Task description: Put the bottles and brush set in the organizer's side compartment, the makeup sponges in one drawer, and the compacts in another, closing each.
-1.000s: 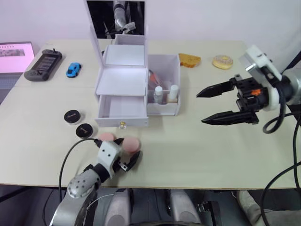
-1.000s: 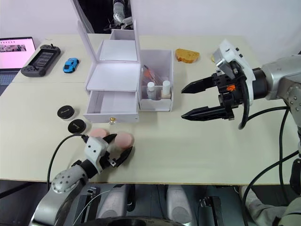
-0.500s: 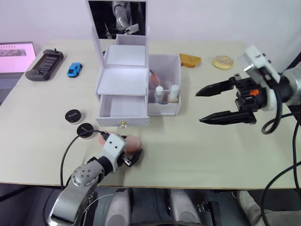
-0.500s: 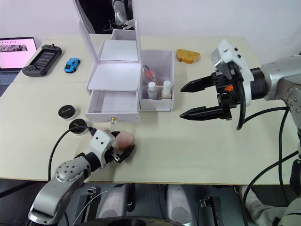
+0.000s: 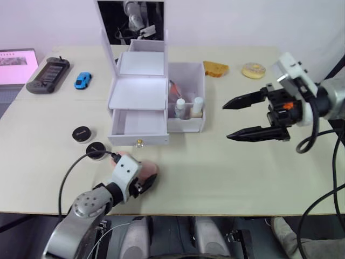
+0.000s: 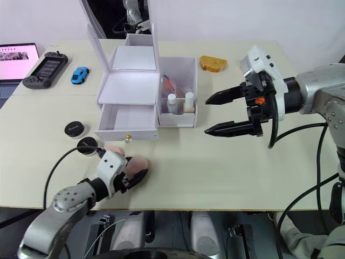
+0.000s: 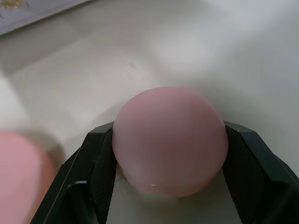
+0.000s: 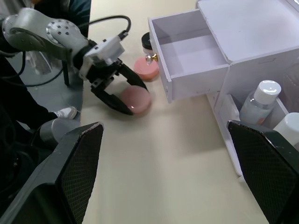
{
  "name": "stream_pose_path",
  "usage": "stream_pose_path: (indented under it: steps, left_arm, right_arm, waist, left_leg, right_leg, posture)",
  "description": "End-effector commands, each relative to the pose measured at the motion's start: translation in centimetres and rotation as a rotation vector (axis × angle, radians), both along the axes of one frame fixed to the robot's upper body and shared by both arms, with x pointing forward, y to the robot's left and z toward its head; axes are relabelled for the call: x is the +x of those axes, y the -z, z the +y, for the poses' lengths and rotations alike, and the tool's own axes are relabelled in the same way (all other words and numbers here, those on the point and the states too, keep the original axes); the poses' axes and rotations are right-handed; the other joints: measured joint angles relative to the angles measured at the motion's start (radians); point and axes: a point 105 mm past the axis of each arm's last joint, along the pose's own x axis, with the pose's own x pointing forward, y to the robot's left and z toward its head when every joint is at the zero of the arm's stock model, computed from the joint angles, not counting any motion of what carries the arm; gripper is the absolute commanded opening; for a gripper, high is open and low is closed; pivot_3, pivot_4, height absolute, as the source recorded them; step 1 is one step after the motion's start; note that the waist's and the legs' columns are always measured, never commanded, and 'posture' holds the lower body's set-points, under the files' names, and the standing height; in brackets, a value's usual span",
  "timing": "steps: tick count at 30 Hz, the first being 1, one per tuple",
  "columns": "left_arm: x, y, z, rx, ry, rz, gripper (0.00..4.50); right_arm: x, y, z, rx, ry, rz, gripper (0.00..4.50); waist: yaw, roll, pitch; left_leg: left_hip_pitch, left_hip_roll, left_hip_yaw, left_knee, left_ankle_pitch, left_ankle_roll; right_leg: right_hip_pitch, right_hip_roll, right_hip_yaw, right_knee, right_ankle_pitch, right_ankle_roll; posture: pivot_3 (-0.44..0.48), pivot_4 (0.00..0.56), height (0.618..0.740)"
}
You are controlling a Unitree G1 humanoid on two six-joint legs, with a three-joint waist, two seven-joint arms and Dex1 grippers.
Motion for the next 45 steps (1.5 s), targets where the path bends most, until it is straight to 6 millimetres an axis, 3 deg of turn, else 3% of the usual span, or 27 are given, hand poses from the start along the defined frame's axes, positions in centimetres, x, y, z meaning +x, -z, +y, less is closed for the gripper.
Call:
stream_pose_path:
  steps: [1,5,9,12,18,23,29,44,45]
  left_arm:
    - [-2.2,-3.1,-1.0,-0.048,0.151,-0.061,2.67]
    - [-5.1,-6.0,-2.3,-0.165,0.316,-0.057,2.67]
    - [-5.4,-8.3,-1.8,-0.214,0.378,-0.054,2.67]
    - [-4.1,-11.5,-0.9,-0.236,0.415,-0.084,2.67]
    - [1.2,-16.6,0.9,-0.218,0.313,-0.165,2.67]
    - [4.3,-16.9,2.5,-0.089,0.205,-0.159,2.67]
    - [6.9,-15.7,4.7,0.004,0.099,-0.146,2.67]
    - [8.2,-14.1,4.2,-0.003,0.1,-0.156,2.67]
    - [8.3,-14.1,4.1,-0.01,0.102,-0.159,3.17]
  right_arm:
    - [-0.1,-1.1,0.3,0.006,-0.035,-0.056,4.5]
    - [0.0,-0.9,0.6,0.014,-0.061,-0.052,4.5]
    - [0.3,-0.8,0.8,0.02,-0.069,-0.049,4.5]
    - [0.2,-0.8,0.9,0.026,-0.08,-0.049,4.5]
    - [0.0,-0.8,1.0,0.04,-0.064,-0.056,4.5]
    - [-0.3,-0.7,0.9,0.051,-0.045,-0.044,4.5]
    - [-0.7,-0.7,0.9,0.068,-0.025,-0.032,4.5]
    - [-0.7,-0.9,1.1,0.088,-0.004,-0.039,4.5]
    - [-0.7,-0.9,1.1,0.089,-0.004,-0.039,4.5]
  waist:
    - [0.001,0.0,0.0]
    - [0.003,0.0,0.0]
    - [0.007,0.0,0.0]
    - [0.008,0.0,0.0]
    - [0.005,0.0,0.001]
    - [0.002,-0.001,0.001]
    - [0.001,-0.001,0.001]
    - [0.004,-0.001,0.001]
    - [0.004,-0.001,0.001]
  left_leg:
    - [0.0,0.0,0.0,0.0,0.0,0.0]
    - [-0.001,0.0,0.0,0.0,0.0,0.0]
    - [0.0,0.0,0.0,0.0,0.0,0.0]
    - [0.0,0.0,-0.001,0.002,0.0,0.0]
    - [0.001,-0.001,-0.001,0.003,0.0,0.0]
    - [0.0,-0.001,-0.001,-0.002,0.0,0.0]
    - [0.0,0.0,-0.001,-0.003,0.0,0.0]
    - [0.0,0.0,-0.001,-0.001,0.0,0.0]
    - [0.0,0.0,-0.001,-0.001,0.0,0.0]
  right_leg:
    - [0.0,0.0,0.0,0.0,0.0,0.0]
    - [0.0,-0.001,0.0,-0.001,0.0,0.0]
    - [0.0,-0.001,0.0,0.0,0.0,0.0]
    - [0.0,0.0,-0.001,0.001,0.0,0.0]
    - [0.003,0.0,-0.001,0.001,0.0,0.0]
    - [0.001,0.001,-0.001,0.001,-0.001,0.004]
    - [-0.001,0.002,0.0,0.002,-0.001,0.004]
    - [0.0,0.001,0.0,0.002,-0.001,0.004]
    - [0.0,0.001,0.0,0.002,-0.001,0.004]
  posture:
    - [0.0,0.15,0.738]
    - [0.0,0.15,0.738]
    - [0.0,0.15,0.738]
    - [0.0,0.15,0.738]
    - [0.0,0.15,0.738]
    - [0.0,0.15,0.738]
    - [0.0,0.15,0.738]
    - [0.0,0.15,0.738]
    - [0.0,0.15,0.738]
